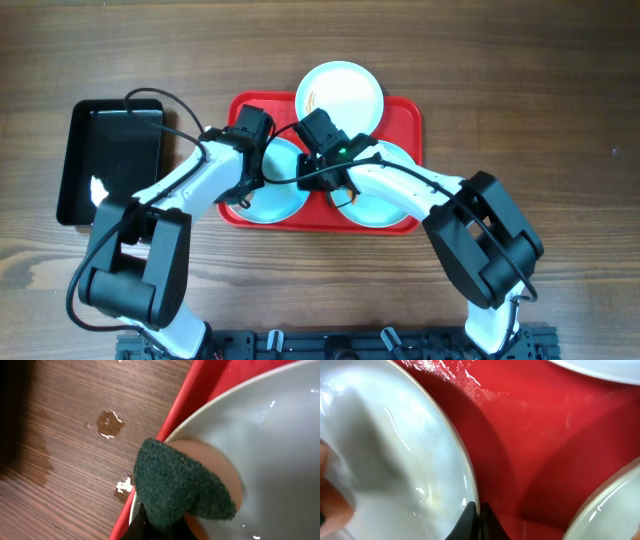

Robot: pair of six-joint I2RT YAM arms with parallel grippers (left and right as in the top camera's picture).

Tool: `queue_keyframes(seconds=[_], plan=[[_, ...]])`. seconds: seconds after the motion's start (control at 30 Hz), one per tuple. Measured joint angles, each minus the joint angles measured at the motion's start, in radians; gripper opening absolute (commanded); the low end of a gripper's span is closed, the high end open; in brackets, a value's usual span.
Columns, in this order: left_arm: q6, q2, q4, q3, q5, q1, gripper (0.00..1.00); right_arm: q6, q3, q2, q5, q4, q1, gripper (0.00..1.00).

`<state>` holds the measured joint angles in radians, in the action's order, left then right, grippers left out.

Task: Clean dirty plates on tray and stack at the side
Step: 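Keep scrubbing the plate surface with the left gripper's sponge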

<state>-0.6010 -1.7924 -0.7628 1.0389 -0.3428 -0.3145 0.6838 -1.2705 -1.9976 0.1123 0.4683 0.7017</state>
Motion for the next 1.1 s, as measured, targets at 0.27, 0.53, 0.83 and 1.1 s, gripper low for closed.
queue_keyframes(seconds=[0.27, 0.53, 0.83, 1.1], plan=[[-0.015, 0.032, 0.011, 0.0, -0.027, 0.0, 0.04, 0.0, 0.0, 0.0, -0.001, -0.002, 0.0, 0.04], [-0.024, 0.211, 0.017, 0.0, -0.025, 0.002, 0.04, 0.0, 0.0, 0.0, -0.001, -0.001, 0.0, 0.04], [-0.036, 0.317, -0.017, 0.0, 0.054, 0.003, 0.04, -0.008, 0.0, 0.0, -0.001, 0.006, 0.0, 0.04], [-0.068, 0.481, -0.008, 0.0, 0.205, 0.084, 0.04, -0.058, 0.0, 0.0, 0.027, -0.011, -0.004, 0.04]])
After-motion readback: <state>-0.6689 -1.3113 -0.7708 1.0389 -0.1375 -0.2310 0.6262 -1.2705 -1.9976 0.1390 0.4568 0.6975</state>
